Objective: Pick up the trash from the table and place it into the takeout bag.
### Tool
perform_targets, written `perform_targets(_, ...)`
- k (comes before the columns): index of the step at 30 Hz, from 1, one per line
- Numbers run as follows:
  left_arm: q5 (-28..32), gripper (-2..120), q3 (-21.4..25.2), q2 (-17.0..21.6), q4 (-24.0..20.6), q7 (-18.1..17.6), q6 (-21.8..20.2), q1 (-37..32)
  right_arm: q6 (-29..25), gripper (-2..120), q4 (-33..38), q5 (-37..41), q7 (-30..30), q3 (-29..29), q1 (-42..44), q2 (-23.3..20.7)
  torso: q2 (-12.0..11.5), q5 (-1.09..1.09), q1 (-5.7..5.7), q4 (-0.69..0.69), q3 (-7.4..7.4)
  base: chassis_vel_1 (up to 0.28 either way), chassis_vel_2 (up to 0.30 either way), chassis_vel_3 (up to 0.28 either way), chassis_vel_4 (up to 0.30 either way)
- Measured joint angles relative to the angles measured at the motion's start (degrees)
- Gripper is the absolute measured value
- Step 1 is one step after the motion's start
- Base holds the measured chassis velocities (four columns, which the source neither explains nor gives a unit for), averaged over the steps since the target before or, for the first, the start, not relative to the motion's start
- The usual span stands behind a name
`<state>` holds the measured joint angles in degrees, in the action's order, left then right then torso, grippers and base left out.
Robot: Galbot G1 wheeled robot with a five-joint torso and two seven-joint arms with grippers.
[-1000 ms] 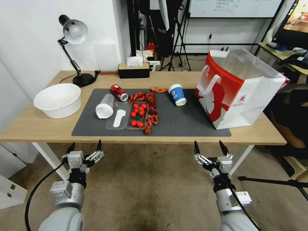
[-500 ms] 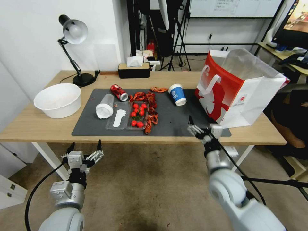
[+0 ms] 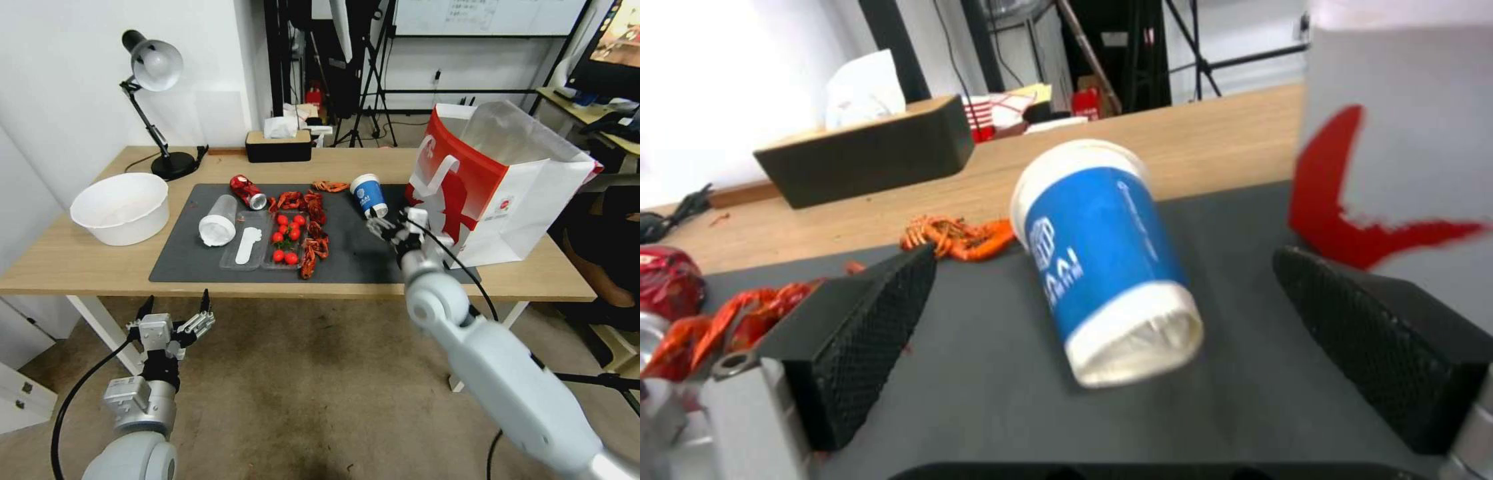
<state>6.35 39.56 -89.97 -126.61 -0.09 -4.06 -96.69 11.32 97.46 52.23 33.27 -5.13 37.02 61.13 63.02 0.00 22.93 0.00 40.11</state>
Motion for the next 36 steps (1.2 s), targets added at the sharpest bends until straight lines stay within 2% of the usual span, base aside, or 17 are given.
perform_targets(5, 0.02, 100, 0.28, -0.04, 0.28, -0.01, 0.33, 0.10, 0.93, 96, -5.81, 2.19, 0.82, -3.37, -6.24, 1.46, 0.00, 0.00, 0.00, 0.00, 0.00, 0.000, 0.000, 0.000, 0.000)
perform_targets(13, 0.07, 100, 0.46, -0.03, 0.82, -0.05, 0.41, 0.33, 3.02, 97, -13.12, 4.54, 2.14, -5.70, -11.87, 4.06, 0.01, 0.01, 0.00, 0.00, -0.01, 0.000, 0.000, 0.000, 0.000)
perform_targets(30, 0.24, 100, 0.55, 0.25, 1.53, -0.13, 0.79, 0.51, 7.58, 96, -18.50, 6.14, 5.51, -7.74, -15.57, 7.43, 0.01, 0.00, -0.01, 0.00, -0.01, 0.000, 0.000, 0.000, 0.000)
perform_targets(36, 0.24, 100, 0.51, 0.27, 1.65, -0.15, 1.05, 0.49, 8.25, 90, -19.84, 6.37, 6.40, -8.15, -16.26, 8.41, 0.01, 0.00, -0.01, 0.00, -0.01, 0.000, 0.000, 0.000, 0.000)
